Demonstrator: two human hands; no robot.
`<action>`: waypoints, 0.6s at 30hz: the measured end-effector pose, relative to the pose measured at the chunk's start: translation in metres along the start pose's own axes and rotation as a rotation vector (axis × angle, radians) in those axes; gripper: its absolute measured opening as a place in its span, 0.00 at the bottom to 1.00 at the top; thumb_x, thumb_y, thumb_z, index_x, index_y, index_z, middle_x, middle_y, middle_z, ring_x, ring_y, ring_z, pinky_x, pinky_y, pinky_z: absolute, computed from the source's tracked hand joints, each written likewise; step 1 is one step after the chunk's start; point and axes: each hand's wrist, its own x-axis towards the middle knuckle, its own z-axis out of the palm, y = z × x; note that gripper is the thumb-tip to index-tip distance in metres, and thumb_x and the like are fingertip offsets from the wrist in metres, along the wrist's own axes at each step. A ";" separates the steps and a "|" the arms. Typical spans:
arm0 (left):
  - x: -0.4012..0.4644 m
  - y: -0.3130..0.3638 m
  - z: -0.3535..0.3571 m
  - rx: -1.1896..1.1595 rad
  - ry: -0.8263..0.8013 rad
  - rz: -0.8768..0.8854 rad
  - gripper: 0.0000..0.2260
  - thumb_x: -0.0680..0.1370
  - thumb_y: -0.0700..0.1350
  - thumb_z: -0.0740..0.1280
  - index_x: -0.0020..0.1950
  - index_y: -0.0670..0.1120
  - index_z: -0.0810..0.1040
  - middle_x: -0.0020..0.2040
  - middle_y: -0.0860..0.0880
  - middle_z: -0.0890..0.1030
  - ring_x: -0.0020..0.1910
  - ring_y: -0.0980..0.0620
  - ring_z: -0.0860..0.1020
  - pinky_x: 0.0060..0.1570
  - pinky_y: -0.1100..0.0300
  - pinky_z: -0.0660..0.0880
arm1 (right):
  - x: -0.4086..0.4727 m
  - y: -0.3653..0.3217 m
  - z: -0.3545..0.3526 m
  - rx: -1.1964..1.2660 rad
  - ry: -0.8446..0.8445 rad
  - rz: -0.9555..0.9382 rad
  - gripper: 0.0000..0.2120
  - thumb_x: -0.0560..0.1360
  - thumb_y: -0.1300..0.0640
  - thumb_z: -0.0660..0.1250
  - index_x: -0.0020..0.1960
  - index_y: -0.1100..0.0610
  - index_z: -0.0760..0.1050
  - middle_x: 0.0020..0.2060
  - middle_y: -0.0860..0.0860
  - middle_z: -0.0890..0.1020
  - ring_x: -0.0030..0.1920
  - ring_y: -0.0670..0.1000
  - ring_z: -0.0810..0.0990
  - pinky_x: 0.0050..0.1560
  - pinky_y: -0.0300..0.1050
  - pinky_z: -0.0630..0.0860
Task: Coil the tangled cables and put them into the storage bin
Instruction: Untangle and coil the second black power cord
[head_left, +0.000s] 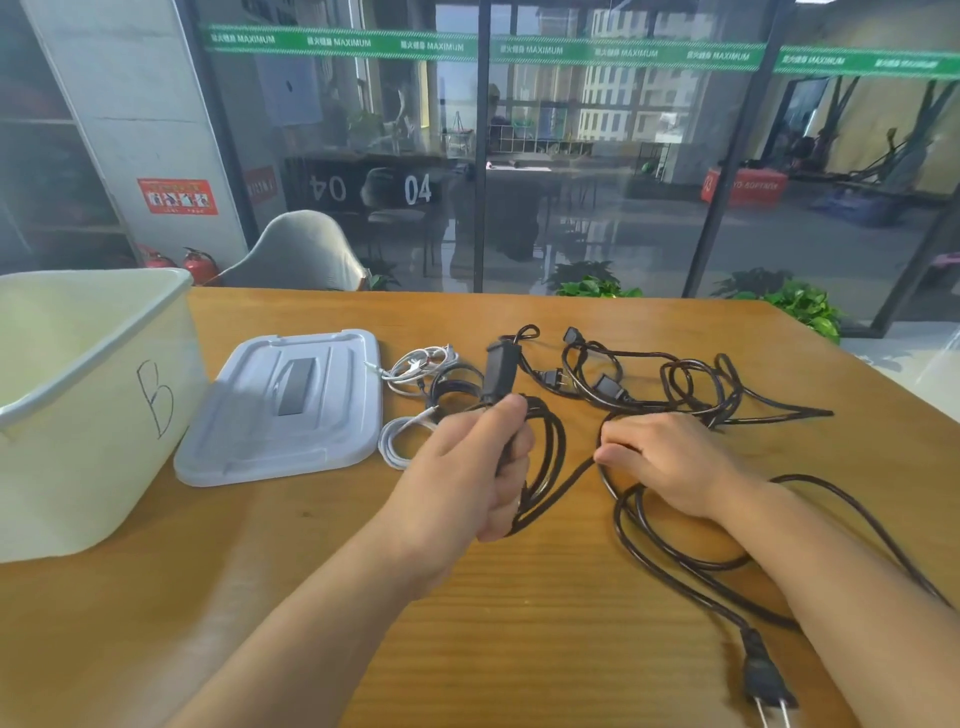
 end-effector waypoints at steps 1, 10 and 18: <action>0.001 -0.001 -0.002 0.042 0.001 -0.013 0.21 0.87 0.53 0.55 0.42 0.39 0.66 0.29 0.49 0.58 0.29 0.48 0.53 0.31 0.51 0.50 | 0.001 0.002 0.000 0.004 0.001 -0.005 0.33 0.80 0.26 0.44 0.42 0.48 0.75 0.36 0.43 0.77 0.40 0.44 0.76 0.40 0.44 0.69; 0.001 -0.002 0.001 0.197 -0.030 -0.073 0.23 0.87 0.54 0.56 0.44 0.35 0.63 0.35 0.43 0.56 0.31 0.47 0.54 0.33 0.50 0.51 | 0.005 -0.010 -0.015 -0.096 0.185 -0.016 0.22 0.85 0.38 0.52 0.48 0.51 0.77 0.42 0.43 0.80 0.47 0.50 0.79 0.52 0.50 0.72; 0.006 -0.010 0.012 0.241 -0.035 -0.092 0.15 0.87 0.50 0.58 0.45 0.42 0.67 0.30 0.51 0.60 0.25 0.54 0.58 0.25 0.64 0.57 | 0.008 -0.043 -0.051 -0.352 0.548 0.153 0.25 0.78 0.33 0.66 0.32 0.50 0.77 0.24 0.43 0.71 0.28 0.48 0.70 0.35 0.40 0.58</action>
